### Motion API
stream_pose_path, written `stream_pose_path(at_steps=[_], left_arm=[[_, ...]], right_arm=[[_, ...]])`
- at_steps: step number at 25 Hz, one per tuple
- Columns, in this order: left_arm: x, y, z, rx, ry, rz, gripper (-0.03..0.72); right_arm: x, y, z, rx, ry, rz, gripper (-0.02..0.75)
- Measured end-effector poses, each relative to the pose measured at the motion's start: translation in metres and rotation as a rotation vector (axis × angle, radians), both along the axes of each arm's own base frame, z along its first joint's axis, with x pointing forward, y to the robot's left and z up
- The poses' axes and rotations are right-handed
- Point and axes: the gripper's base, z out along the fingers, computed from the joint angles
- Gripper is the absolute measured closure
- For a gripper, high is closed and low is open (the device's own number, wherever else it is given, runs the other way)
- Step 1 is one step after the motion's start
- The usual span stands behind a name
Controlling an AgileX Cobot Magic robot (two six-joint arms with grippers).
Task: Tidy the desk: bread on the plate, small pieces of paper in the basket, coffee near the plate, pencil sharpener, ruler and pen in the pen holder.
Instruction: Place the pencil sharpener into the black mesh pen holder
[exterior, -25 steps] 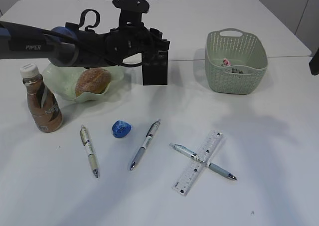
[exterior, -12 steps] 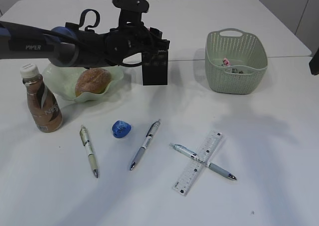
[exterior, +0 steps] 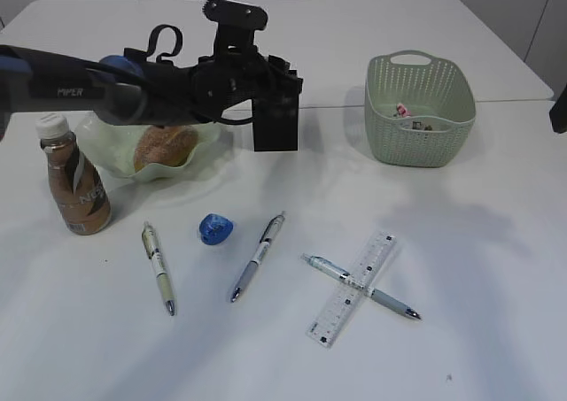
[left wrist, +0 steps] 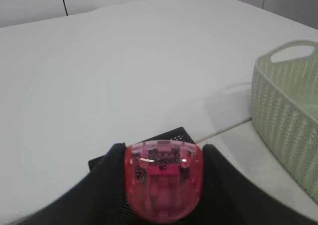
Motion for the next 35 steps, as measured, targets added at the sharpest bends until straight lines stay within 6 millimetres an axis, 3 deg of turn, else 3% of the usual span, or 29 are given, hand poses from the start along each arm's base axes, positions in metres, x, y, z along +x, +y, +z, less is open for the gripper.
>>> stream_pose_path(at_steps=[17,25,35], left_arm=[[0.0058,-0.0035,0.0041,-0.011,-0.017,-0.003,0.377],[0.0065,-0.0017,0.003,-0.007,-0.006,-0.003,0.318],[0.0066,-0.0009,0.0016,-0.002,0.009,-0.005,0.308]], right_arm=[[0.0002,0.0,0.0001,0.0,-0.002,0.0,0.153],[0.0004,-0.0001,0.0002,0.0,-0.005,-0.001,0.153],[0.0004,-0.0001,0.0002,0.0,-0.005,-0.001,0.153]])
